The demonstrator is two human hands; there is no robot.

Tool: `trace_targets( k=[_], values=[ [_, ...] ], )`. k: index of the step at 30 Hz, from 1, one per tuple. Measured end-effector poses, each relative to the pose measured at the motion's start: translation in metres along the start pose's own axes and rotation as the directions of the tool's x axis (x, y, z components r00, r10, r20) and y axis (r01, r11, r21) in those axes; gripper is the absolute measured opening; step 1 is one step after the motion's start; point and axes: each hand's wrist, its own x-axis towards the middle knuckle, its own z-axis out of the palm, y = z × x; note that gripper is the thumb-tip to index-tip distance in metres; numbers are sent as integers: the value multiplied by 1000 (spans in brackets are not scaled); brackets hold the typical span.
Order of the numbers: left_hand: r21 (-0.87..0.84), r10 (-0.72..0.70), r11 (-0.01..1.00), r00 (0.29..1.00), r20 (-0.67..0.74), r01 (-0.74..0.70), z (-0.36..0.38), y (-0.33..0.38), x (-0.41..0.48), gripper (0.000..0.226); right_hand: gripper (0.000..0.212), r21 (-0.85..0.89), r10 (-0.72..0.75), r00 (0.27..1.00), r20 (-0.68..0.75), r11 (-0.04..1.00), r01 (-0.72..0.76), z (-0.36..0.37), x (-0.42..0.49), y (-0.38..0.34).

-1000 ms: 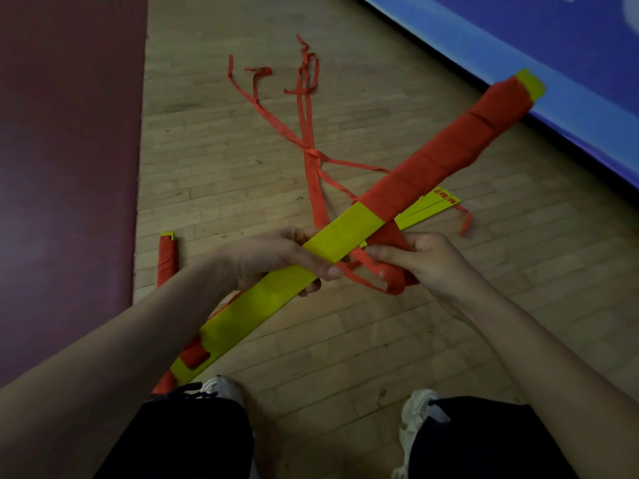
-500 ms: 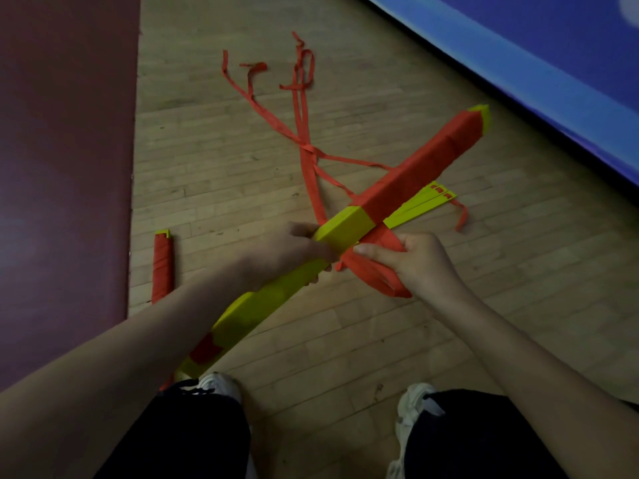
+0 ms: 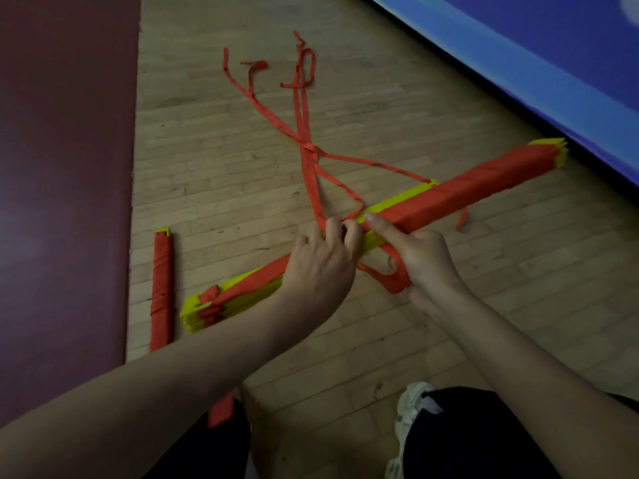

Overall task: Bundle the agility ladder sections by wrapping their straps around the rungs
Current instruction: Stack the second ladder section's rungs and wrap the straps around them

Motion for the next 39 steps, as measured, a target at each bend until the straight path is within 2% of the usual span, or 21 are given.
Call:
trace_targets(
  k=[2, 4, 7, 9, 10, 11, 12, 13, 14, 15, 19, 21, 24, 29, 32, 36, 39],
  values=[
    [1, 27, 1000, 998, -49, -27, 3, 1, -2, 45, 27, 95, 34, 999, 13, 995, -35, 0, -3, -6],
    [-72, 48, 996, 997, 52, -45, 5, 0, -1, 44, 18, 129, 30, 999, 38, 991, -35, 0, -5, -11],
    [-396, 115, 917, 978, 173, -38, -7, -15, 5, 67, 14, 138, 18, 999, 39, 990, -23, -3, -5, -18],
    [-572, 112, 816, 949, 296, 82, -20, -27, 12, 67, 15, 148, 20, 998, 63, 989, -29, -7, -2, -20],
    [-663, 119, 728, 922, 369, 171, -26, -32, 15, 62, 15, 146, 24, 996, 85, 989, -36, -9, 0, -21],
    [-760, 131, 587, 894, 427, 277, -31, -37, 17, 55, 15, 147, 29, 993, 113, 988, -46, -10, 0, -23],
    [-831, 147, 403, 869, 472, 383, -35, -40, 18, 48, 14, 151, 31, 990, 140, 987, -52, -12, 1, -23],
    [-848, 168, 231, 838, 519, 478, -37, -45, 19, 44, 14, 159, 30, 985, 167, 986, -57, -12, 1, -23],
    [-826, 209, 113, 799, 563, 552, -37, -48, 19, 43, 14, 168, 23, 981, 194, 984, -56, -13, 1, -24],
    [-790, 260, 60, 755, 602, 610, -36, -52, 18, 44, 16, 175, 13, 976, 218, 983, -52, -13, 0, -25],
    [-633, 472, -15, 563, 678, 774, -32, -57, 13, 60, 17, 225, -50, 957, 284, 974, -16, -12, -4, -29],
    [-612, 524, -18, 529, 667, 790, -33, -58, 13, 53, 15, 223, -77, 950, 302, 975, 8, -12, -6, -31],
    [-646, 508, -46, 575, 641, 762, -37, -58, 10, 38, 12, 176, -106, 938, 330, 983, 49, -12, -10, -36],
    [-683, 477, -55, 620, 623, 728, -34, -58, 8, 32, 3, 27, -182, 901, 393, 982, 186, -15, -11, -32],
    [-701, 446, -46, 642, 624, 712, -34, -63, 8, 31, 13, -8, -178, 868, 463, 979, 205, -18, -9, -26],
    [-710, 398, -51, 666, 631, 703, -36, -69, 9, 31, 22, -15, -140, 928, 345, 988, 154, -19, -5, -21],
    [-721, 365, -61, 688, 627, 690, -37, -75, 10, 31, 7, -54, -150, 950, 273, 984, 171, -18, -4, -18]
  ],
)
